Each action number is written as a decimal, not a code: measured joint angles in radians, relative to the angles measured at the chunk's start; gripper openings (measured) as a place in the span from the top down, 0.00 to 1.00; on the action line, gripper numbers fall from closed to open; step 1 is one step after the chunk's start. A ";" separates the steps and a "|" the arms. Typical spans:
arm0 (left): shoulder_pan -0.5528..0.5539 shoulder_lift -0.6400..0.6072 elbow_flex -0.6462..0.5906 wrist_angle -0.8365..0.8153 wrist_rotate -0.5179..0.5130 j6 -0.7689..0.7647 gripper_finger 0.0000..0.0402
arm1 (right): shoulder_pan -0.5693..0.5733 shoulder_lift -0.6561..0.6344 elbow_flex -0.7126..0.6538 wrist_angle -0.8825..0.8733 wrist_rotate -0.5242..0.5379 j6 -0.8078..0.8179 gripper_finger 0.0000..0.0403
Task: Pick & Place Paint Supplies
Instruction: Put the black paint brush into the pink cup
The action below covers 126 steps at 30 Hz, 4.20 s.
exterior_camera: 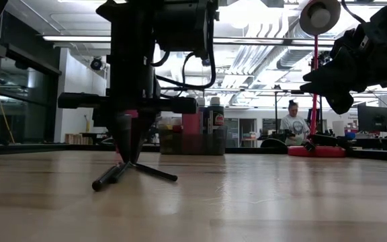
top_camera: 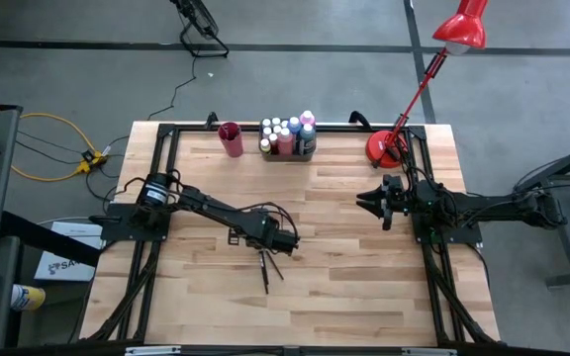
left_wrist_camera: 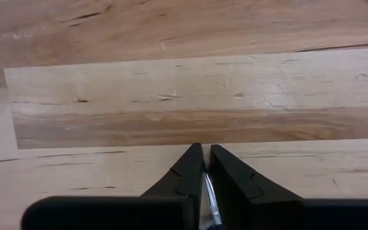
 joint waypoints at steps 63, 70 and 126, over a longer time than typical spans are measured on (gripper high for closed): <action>-0.024 -0.003 -0.002 0.000 0.152 0.010 0.64 | 0.000 0.000 0.000 0.000 0.000 0.000 0.70; -0.033 -0.003 0.000 0.031 0.171 0.011 0.64 | 0.000 0.000 0.000 0.000 0.000 0.000 0.70; -0.034 -0.183 0.213 -0.288 -0.598 0.231 1.00 | 0.000 0.000 0.000 0.000 0.000 0.000 0.70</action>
